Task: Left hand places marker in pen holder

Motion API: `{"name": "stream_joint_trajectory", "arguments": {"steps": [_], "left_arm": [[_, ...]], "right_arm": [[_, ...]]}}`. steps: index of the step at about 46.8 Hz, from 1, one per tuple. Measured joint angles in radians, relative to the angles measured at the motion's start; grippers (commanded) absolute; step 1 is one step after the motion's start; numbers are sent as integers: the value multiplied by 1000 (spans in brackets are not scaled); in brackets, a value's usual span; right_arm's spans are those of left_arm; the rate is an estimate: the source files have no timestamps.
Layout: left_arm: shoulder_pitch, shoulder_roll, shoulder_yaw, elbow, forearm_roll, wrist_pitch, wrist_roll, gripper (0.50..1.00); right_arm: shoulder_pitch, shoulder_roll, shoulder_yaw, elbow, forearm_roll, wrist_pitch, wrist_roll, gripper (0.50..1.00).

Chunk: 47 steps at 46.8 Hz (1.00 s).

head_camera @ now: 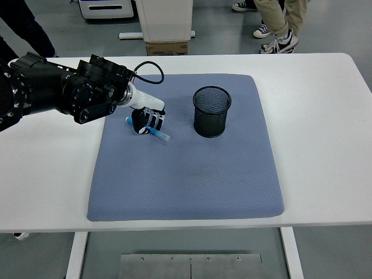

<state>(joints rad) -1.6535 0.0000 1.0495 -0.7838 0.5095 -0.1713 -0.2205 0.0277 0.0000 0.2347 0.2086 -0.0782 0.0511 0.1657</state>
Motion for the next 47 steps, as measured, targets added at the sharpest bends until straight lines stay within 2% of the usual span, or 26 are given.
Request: {"name": "stream_joint_trajectory", "arguments": {"steps": [36, 47], "left_arm": [[-85, 0, -82, 0, -14, -18, -6, 500], [-122, 0, -111, 0, -14, -45, -5, 500]], "right_arm": [[0, 0, 0, 0, 0, 1, 0, 1000], [0, 0, 0, 0, 0, 0, 0, 1000]]}}
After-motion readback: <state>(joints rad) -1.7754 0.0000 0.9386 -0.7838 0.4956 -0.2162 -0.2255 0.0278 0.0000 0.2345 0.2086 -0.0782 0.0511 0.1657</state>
